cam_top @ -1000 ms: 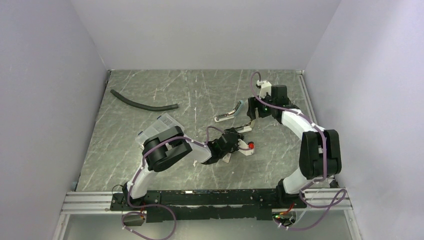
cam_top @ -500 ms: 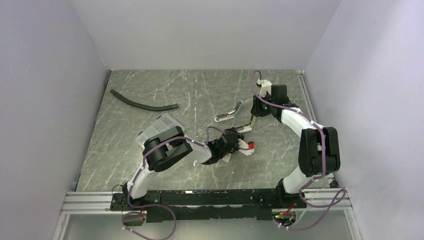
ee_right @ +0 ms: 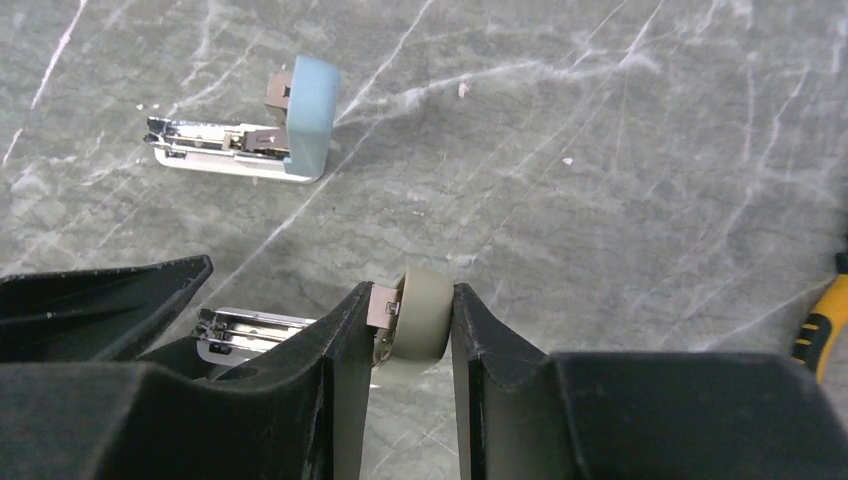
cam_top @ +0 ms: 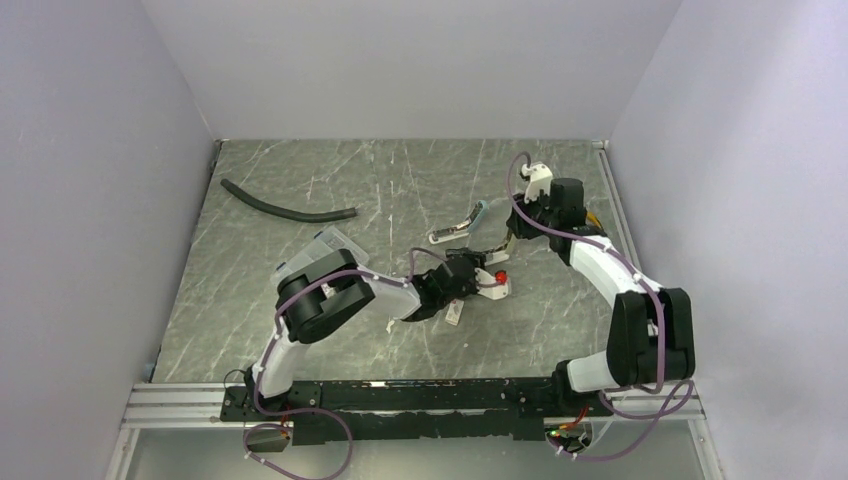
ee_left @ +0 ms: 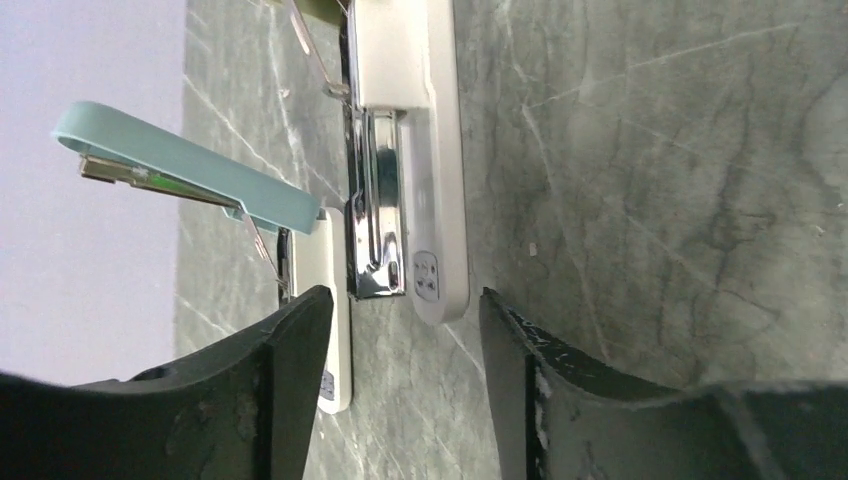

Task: Load the staples into the stapler
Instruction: Adjust the stapler at the center of the board, then open the staple box at the center of the board.

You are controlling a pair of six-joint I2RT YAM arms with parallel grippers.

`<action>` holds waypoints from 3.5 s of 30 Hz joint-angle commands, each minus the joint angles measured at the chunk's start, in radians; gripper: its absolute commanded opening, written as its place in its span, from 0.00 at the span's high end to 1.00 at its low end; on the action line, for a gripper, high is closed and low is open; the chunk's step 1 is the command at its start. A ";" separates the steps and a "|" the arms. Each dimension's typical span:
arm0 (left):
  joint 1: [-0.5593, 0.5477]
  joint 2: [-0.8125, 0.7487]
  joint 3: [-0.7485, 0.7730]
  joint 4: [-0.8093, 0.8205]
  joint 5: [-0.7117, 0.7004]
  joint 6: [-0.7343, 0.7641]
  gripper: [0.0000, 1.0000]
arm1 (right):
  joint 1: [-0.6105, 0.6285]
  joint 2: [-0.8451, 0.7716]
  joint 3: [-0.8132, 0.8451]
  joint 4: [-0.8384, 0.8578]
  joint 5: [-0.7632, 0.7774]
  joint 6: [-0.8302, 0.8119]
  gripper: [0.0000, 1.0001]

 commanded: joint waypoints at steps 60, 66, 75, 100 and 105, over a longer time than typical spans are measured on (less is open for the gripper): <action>0.398 -0.375 -0.096 -0.433 0.654 -0.437 0.13 | -0.007 -0.260 -0.262 0.406 0.092 -0.169 0.14; 0.412 -0.434 -0.081 -0.526 0.590 -0.433 0.12 | -0.007 -0.332 -0.158 0.226 0.014 -0.176 0.00; 0.435 -0.411 0.057 -0.880 0.751 -0.448 0.11 | -0.008 -0.468 -0.121 -0.041 -0.079 -0.209 0.00; 0.380 -0.741 0.103 -0.951 0.399 -0.316 0.06 | -0.009 -0.603 -0.094 -0.143 -0.043 -0.171 0.00; 0.381 -0.792 0.069 -0.925 0.329 -0.362 0.05 | -0.009 -0.594 -0.091 -0.140 -0.036 -0.139 0.00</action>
